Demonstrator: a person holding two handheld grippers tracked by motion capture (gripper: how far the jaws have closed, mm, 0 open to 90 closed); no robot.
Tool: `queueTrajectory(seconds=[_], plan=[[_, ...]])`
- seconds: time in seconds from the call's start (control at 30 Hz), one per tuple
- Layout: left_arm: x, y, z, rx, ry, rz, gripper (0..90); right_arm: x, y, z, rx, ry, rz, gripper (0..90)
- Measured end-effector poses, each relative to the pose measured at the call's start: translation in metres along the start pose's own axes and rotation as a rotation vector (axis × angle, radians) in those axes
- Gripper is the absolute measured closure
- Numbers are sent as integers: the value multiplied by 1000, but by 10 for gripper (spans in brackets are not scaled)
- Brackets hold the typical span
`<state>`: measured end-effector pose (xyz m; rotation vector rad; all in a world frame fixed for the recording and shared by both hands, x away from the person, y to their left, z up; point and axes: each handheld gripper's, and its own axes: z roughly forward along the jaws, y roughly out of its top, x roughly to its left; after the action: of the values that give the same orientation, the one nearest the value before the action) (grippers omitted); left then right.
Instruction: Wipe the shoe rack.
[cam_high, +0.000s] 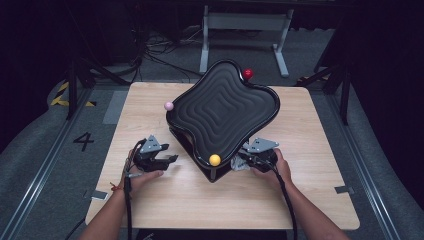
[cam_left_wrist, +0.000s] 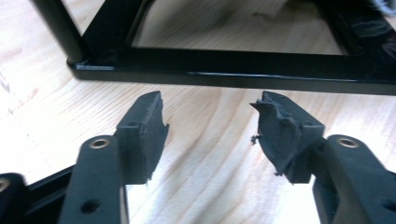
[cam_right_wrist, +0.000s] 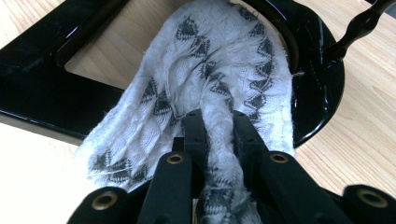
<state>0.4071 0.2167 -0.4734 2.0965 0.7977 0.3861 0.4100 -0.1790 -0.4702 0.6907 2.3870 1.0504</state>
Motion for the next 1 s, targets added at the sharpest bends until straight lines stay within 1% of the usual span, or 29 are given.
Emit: queueTrajectory(seconds=[0.07,0.1,0.13,0.17,0.2,0.23,0.27,0.3,0.33,0.37,0.4,0.43,0.47,0.5,0.53,0.57,0.6,0.63,0.67,0.7,0.77,0.8,0.83,0.87,0.9,0.97,1.0], plan=[[6,1,0,6,21,3,402,0,0,0,1,-1,-2,797],[9,1,0,5,30,-6,398,0,0,0,1,-1,-2,796],[9,1,0,5,30,-6,396,0,0,0,1,-1,-2,796],[14,4,0,13,51,6,396,0,0,0,0,1,1,795],[18,5,1,4,47,-8,395,0,0,0,-2,3,1,794],[21,7,1,-7,57,-16,396,0,0,0,-3,4,1,793],[25,8,3,-17,64,-20,395,0,0,0,-3,4,0,792],[25,8,3,-17,64,-20,395,0,0,0,-3,4,0,792],[32,11,6,-16,73,-24,391,0,0,1,-4,3,1,793],[35,13,7,-27,79,-32,392,0,0,0,-4,3,2,793],[38,14,8,-33,94,-20,400,0,0,0,-4,3,1,792],[42,16,10,-21,89,-29,401,-1,0,0,-4,4,2,792],[44,18,12,-27,94,-47,389,-1,0,1,-4,4,1,792],[44,18,12,-27,94,-47,390,-1,0,1,-4,4,1,792],[47,20,13,-36,115,-36,402,-1,0,1,-4,4,0,792],[52,25,15,-43,116,-46,399,-1,0,1,-5,5,0,792],[52,25,15,-43,116,-46,384,-1,0,1,-6,6,-2,792],[54,27,16,-55,122,-69,384,-1,0,1,-6,6,-2,792],[56,30,15,-68,134,-59,394,-1,0,1,-7,7,-2,792],[60,34,15,-68,135,-75,390,-1,0,0,-3,7,0,792],[60,37,18,-77,145,-77,390,-1,0,0,-4,8,-1,792],[59,39,18,-68,154,-62,395,-1,-1,0,-5,8,-2,791],[59,40,21,-70,158,-51,397,-1,-1,0,-5,9,-1,791],[59,40,21,-70,158,-51,396,-1,-1,0,-5,9,-1,791],[59,42,27,-50,140,-59,385,-1,-1,0,-6,8,-3,790],[58,44,29,-50,142,-60,384,-1,-1,0,-7,9,-2,789],[59,48,33,-67,140,-82,385,-1,-1,0,-7,8,-2,789]])
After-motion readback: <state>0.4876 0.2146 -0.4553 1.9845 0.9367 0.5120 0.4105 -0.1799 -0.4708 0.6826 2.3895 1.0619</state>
